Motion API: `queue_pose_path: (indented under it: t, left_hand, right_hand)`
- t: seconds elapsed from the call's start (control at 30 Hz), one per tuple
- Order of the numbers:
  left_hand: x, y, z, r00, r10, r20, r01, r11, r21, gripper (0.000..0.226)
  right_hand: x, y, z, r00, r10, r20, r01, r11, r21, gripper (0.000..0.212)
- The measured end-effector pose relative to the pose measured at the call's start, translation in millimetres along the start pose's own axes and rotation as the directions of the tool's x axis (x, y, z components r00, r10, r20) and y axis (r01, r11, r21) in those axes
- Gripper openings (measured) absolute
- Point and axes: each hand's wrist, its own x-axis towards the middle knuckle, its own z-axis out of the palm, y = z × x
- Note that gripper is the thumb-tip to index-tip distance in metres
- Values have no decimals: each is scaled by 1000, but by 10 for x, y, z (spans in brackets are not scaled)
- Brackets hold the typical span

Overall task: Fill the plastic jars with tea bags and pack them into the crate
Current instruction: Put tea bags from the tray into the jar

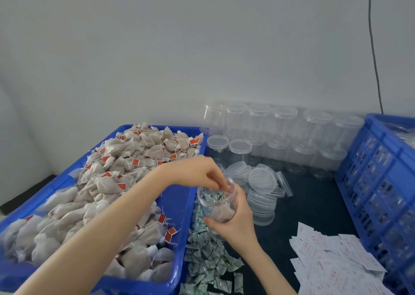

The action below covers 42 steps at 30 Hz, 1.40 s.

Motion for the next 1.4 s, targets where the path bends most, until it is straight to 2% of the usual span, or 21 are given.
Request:
queue_pose_path:
  t: [0.07, 0.13, 0.17, 0.23, 0.3, 0.33, 0.37, 0.5, 0.6, 0.7, 0.8, 0.9, 1.03, 1.27, 1.4]
  left_hand:
    - [-72, -202, -65, 982, -68, -179, 69, 998, -4, 19]
    - [-143, -410, -55, 943, -184, -278, 228, 964, 136, 16]
    - [-181, -510, -16, 938, -253, -237, 308, 923, 233, 17]
    - [-249, -656, 152, 906, -420, 46, 373, 845, 383, 26]
    - [-309, -731, 390, 768, -537, 349, 347, 807, 478, 37]
    - [-333, -744, 507, 708, -570, 417, 339, 792, 508, 38]
    - [-359, -747, 605, 688, -585, 430, 328, 779, 535, 37]
    - [-387, -775, 813, 779, -541, 316, 301, 766, 568, 32]
    - [-413, -799, 786, 784, -513, 350, 290, 801, 524, 33]
    - [-475, -795, 627, 832, -441, 335, 280, 857, 432, 29]
    - [-545, -792, 451, 910, -344, 234, 263, 912, 316, 9]
    - [-595, -743, 270, 950, -295, 102, 288, 954, 78, 15]
    - [-601, -650, 53, 959, -274, -73, 273, 962, -28, 10]
    - [-586, -646, 63, 951, -284, -118, 292, 955, 57, 16]
    - [-596, -626, 63, 939, -291, -182, 286, 957, -53, 14]
  right_hand:
    - [8, 2, -3, 1000, 5, -8, -5, 1000, 0, 100]
    - [11, 4, -5, 1000, 3, -12, -3, 1000, 1, 100]
    - [13, 3, -4, 1000, 2, -12, -2, 1000, 2, 101]
    - [9, 3, 7, 1000, -3, -9, 3, 1000, 8, 100]
    - [0, 1, 22, 1000, -13, -9, 13, 1000, 1, 97]
    - [-5, -1, 27, 1000, -14, -8, 14, 1000, -2, 96]
    - [-10, -5, 30, 1000, -14, -5, 14, 1000, -3, 97]
    - [-14, -21, 31, 1000, -10, 1, 10, 1000, -5, 98]
    - [-23, -38, 28, 1000, -17, -3, 17, 1000, -7, 94]
    - [-34, -44, 22, 1000, -18, -1, 18, 1000, 1, 92]
    - [-41, -53, 24, 1000, -17, 7, 17, 1000, 1, 94]
    - [-46, -58, 33, 1000, -18, 6, 18, 1000, 8, 92]
    - [-61, -64, 57, 1000, -15, 5, 14, 1000, 7, 91]
    - [-78, -24, 54, 1000, -13, 16, 13, 1000, -13, 95]
    - [-82, -10, 54, 1000, -3, 20, 3, 1000, -17, 95]
